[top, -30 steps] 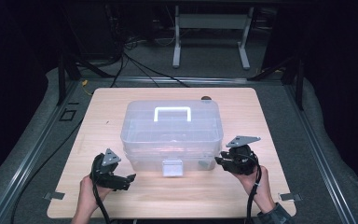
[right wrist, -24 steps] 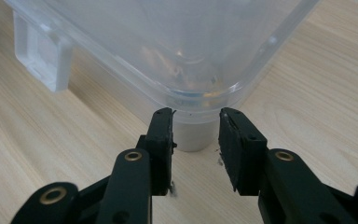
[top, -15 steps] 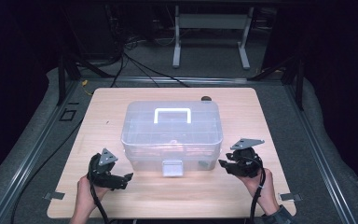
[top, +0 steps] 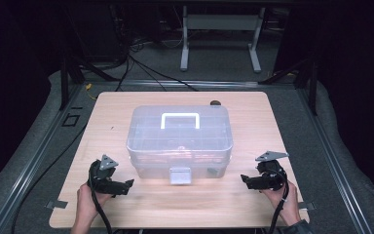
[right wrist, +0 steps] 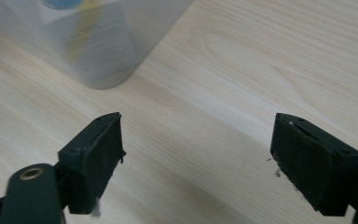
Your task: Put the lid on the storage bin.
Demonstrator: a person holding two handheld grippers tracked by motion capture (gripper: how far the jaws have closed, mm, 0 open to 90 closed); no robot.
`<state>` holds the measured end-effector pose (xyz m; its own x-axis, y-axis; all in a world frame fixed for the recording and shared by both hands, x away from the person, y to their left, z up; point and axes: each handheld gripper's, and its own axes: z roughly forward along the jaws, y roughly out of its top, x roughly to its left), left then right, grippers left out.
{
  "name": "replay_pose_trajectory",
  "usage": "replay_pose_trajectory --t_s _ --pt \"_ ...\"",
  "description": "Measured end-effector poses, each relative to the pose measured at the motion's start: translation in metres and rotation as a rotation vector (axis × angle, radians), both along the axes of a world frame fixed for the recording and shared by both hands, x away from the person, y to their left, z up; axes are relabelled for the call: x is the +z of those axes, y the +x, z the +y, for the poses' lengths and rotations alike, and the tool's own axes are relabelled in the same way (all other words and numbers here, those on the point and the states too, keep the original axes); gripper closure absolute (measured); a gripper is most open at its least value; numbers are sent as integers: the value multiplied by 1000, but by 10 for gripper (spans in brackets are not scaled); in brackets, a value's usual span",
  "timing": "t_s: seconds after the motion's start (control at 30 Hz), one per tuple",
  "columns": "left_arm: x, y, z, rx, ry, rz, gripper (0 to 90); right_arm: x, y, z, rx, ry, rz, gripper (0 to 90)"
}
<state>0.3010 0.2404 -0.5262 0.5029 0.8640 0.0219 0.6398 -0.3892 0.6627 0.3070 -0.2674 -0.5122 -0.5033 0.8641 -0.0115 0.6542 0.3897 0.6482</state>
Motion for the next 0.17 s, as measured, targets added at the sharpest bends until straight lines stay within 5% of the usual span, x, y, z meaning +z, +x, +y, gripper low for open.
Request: replay_pose_trajectory --t_s 0.17 --pt "-4 3 3 13 -5 7 2 -14 8 -2 -10 -29 18 139"
